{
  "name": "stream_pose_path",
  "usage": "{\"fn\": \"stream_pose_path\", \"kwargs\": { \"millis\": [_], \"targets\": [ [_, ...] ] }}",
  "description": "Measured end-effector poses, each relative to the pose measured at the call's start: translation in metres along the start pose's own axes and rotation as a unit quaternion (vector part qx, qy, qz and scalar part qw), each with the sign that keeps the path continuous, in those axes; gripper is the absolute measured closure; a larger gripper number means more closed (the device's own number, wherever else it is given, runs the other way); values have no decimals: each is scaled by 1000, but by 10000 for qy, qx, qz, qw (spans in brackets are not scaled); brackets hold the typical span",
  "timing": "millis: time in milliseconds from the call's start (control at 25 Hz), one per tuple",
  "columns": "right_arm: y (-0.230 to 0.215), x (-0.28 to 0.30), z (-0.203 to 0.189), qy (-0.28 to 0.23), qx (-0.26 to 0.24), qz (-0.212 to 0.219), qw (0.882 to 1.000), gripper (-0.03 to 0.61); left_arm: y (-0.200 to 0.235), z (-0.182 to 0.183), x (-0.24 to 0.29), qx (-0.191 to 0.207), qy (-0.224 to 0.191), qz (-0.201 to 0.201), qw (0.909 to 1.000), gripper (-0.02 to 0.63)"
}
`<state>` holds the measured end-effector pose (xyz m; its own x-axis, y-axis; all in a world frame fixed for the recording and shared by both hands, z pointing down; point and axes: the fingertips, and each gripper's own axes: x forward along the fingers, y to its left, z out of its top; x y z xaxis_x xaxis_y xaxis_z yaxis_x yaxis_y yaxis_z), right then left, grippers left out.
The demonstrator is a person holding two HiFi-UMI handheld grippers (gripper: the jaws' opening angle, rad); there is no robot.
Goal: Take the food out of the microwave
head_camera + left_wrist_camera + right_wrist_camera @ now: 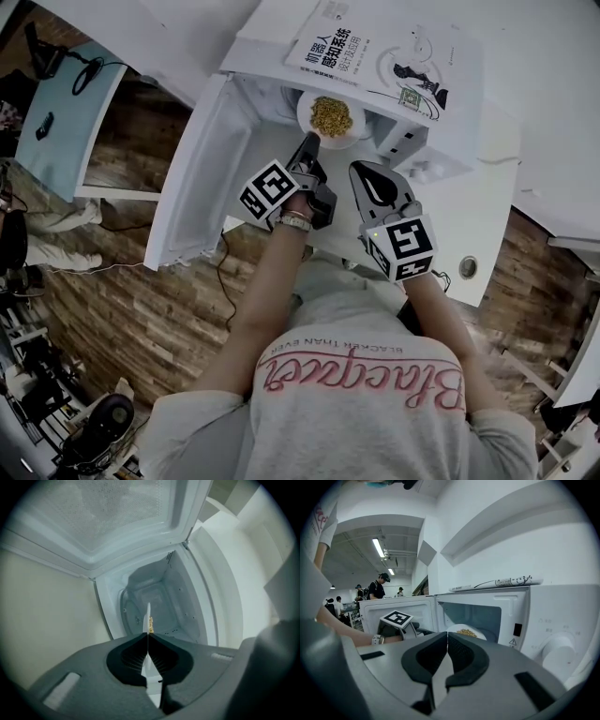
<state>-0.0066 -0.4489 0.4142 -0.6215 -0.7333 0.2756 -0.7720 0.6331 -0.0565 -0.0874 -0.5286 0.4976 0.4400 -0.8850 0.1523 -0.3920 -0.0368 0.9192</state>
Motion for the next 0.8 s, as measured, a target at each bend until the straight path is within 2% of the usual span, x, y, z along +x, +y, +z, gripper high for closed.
{"fn": "stream_pose_path", "kwargs": {
  "millis": [240, 800],
  "targets": [
    [7, -19, 3, -100, -37, 5, 9999, 566, -10, -10, -27, -351, -194, -44, 9992, 603],
    [17, -76, 16, -609, 159, -82, 9980, 569, -66, -33, -102, -387, -692, -432, 9959, 603]
  ]
}}
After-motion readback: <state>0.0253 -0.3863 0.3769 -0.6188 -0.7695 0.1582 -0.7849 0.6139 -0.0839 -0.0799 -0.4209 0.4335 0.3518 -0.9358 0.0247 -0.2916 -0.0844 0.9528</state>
